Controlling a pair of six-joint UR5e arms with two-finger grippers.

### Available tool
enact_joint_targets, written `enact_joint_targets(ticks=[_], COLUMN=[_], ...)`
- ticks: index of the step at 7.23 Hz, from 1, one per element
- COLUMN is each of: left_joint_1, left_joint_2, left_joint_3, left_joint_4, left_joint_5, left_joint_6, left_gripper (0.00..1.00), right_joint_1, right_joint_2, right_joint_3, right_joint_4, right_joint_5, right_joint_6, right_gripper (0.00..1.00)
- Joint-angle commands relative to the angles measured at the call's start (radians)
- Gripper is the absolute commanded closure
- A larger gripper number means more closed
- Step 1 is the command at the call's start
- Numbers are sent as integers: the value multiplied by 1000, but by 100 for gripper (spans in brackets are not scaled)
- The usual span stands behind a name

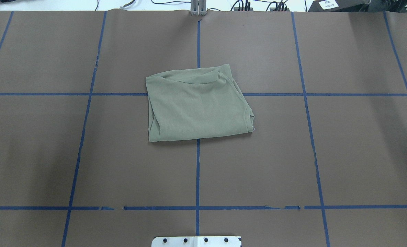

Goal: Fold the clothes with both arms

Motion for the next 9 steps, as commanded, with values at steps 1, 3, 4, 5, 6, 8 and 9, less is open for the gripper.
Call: enact_joint_targets(ticks=[1, 3, 4, 5, 6, 8, 9], left_joint_1=[-4, 6, 6, 6, 7, 6, 7], left_joint_2=[28, 85, 107, 134, 148, 254, 260], left_joint_3=[-58, -88, -83, -110, -100, -182, -187], left_joint_4=[-2, -9, -1, 2, 4, 8, 11], left_joint_5=[-6, 11, 0, 0, 3, 9, 9], left_joint_6=[-26, -15, -15, -15, -17, -15, -15], left_gripper=[0, 0, 0, 0, 0, 0, 0], right_joint_1=[-26, -45, -56, -58, -58, -58, -62], right_joint_2=[-51, -53, -33, -28, -31, -43, -46], right_joint_3=[37, 44, 41, 42, 42, 50, 45], right_joint_4=[36, 40, 40, 40, 35, 29, 27], right_joint_5=[-2, -9, -31, -35, -51, -52, -54], right_joint_6=[4, 84, 149, 165, 165, 165, 165], right_gripper=[0, 0, 0, 0, 0, 0, 0])
